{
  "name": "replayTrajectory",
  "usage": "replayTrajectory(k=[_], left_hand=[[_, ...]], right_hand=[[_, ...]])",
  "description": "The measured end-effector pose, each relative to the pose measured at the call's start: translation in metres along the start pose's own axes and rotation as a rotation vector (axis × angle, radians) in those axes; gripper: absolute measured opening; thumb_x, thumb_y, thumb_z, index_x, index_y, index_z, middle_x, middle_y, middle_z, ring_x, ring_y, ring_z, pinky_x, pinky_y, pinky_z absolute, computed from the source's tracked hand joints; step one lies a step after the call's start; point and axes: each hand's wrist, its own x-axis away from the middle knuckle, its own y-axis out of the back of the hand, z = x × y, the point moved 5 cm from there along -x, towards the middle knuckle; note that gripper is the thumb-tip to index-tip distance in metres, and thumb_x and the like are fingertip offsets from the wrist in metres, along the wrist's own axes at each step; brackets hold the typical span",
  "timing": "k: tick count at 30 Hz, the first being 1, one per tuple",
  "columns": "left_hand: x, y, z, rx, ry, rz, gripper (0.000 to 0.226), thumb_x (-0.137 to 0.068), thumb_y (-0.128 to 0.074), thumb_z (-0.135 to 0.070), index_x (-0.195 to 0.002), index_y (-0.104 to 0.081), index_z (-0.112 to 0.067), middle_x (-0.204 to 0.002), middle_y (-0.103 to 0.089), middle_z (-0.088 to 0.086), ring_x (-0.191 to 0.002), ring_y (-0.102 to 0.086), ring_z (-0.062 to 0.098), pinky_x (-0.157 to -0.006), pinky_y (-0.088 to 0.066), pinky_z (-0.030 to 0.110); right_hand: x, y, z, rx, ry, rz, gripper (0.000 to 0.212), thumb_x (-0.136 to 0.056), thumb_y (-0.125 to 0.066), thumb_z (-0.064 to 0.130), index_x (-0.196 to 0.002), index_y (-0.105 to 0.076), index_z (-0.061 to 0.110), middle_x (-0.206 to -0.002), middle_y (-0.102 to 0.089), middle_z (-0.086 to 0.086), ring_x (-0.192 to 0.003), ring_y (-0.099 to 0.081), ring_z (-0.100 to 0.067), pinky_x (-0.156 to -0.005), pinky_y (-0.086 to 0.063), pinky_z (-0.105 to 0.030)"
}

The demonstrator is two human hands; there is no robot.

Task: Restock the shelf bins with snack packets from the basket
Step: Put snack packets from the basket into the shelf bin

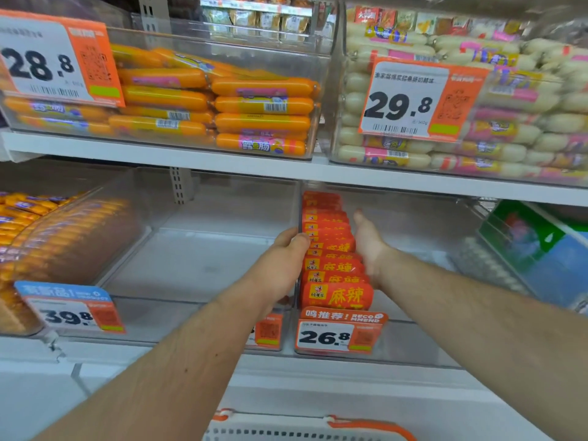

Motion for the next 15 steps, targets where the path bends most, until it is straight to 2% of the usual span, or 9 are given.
replayTrajectory(k=[2, 5, 7, 9, 11, 13, 15], left_hand=[[0.003, -0.001, -0.001, 0.008, 0.004, -0.008, 0.032, -0.105, -0.032, -0.042, -0.131, -0.048, -0.034, -0.106, -0.069, -0.01, -0.094, -0.063, 0.005, -0.073, -0.043, 0.026], [0.007, -0.002, -0.004, -0.013, 0.019, -0.015, 0.029, -0.104, -0.03, -0.046, -0.126, -0.048, -0.038, -0.104, -0.068, -0.01, -0.096, -0.062, 0.01, -0.08, -0.043, 0.034], [0.009, -0.002, -0.005, -0.038, 0.031, -0.034, 0.026, -0.104, -0.03, -0.048, -0.12, -0.048, -0.04, -0.102, -0.068, -0.008, -0.096, -0.063, 0.015, -0.078, -0.045, 0.036], [0.01, -0.002, -0.008, -0.064, 0.02, -0.058, 0.025, -0.104, -0.031, -0.046, -0.115, -0.051, -0.036, -0.097, -0.069, -0.005, -0.092, -0.065, 0.017, -0.076, -0.046, 0.035], [0.011, -0.002, -0.009, -0.067, 0.005, -0.101, 0.029, -0.103, -0.035, -0.045, -0.116, -0.056, -0.03, -0.097, -0.071, -0.003, -0.088, -0.066, 0.017, -0.08, -0.048, 0.035], [0.017, 0.0, -0.012, -0.126, -0.042, -0.156, 0.032, -0.102, -0.039, -0.042, -0.114, -0.062, -0.023, -0.103, -0.071, -0.001, -0.086, -0.064, 0.014, -0.082, -0.047, 0.031], [0.027, 0.007, -0.023, -0.268, -0.161, -0.249, 0.034, -0.101, -0.043, -0.039, -0.122, -0.062, -0.019, -0.114, -0.067, 0.001, -0.095, -0.061, 0.016, -0.085, -0.045, 0.029]], right_hand=[[0.004, 0.002, -0.001, -0.011, 0.001, -0.053, 0.088, -0.086, -0.02, 0.082, -0.06, -0.064, 0.011, -0.052, -0.062, -0.009, -0.044, -0.063, -0.023, -0.061, -0.05, -0.033], [0.013, 0.017, -0.009, -0.074, -0.072, -0.143, 0.087, -0.081, -0.02, 0.088, -0.095, -0.055, 0.009, -0.046, -0.05, -0.002, -0.039, -0.055, -0.019, -0.056, -0.05, -0.027], [0.022, 0.021, -0.019, -0.024, -0.114, -0.12, 0.095, -0.079, -0.021, 0.089, -0.112, -0.053, 0.006, -0.053, -0.058, -0.008, -0.051, -0.064, -0.024, -0.067, -0.055, -0.037], [0.036, 0.01, -0.024, -0.013, -0.091, -0.047, 0.091, -0.087, -0.02, 0.082, -0.107, -0.062, 0.004, -0.071, -0.07, -0.018, -0.061, -0.071, -0.032, -0.074, -0.054, -0.042], [0.045, 0.0, -0.024, 0.003, -0.052, -0.033, 0.084, -0.093, -0.019, 0.074, -0.099, -0.066, 0.005, -0.081, -0.073, -0.022, -0.065, -0.072, -0.033, -0.073, -0.053, -0.043], [0.054, 0.0, -0.023, -0.028, -0.042, -0.081, 0.087, -0.091, -0.021, 0.076, -0.111, -0.061, 0.002, -0.086, -0.073, -0.022, -0.071, -0.073, -0.033, -0.076, -0.055, -0.044], [0.065, 0.006, -0.02, -0.053, -0.074, -0.118, 0.095, -0.087, -0.026, 0.081, -0.126, -0.048, -0.003, -0.105, -0.071, -0.022, -0.098, -0.07, -0.036, -0.09, -0.052, -0.049]])
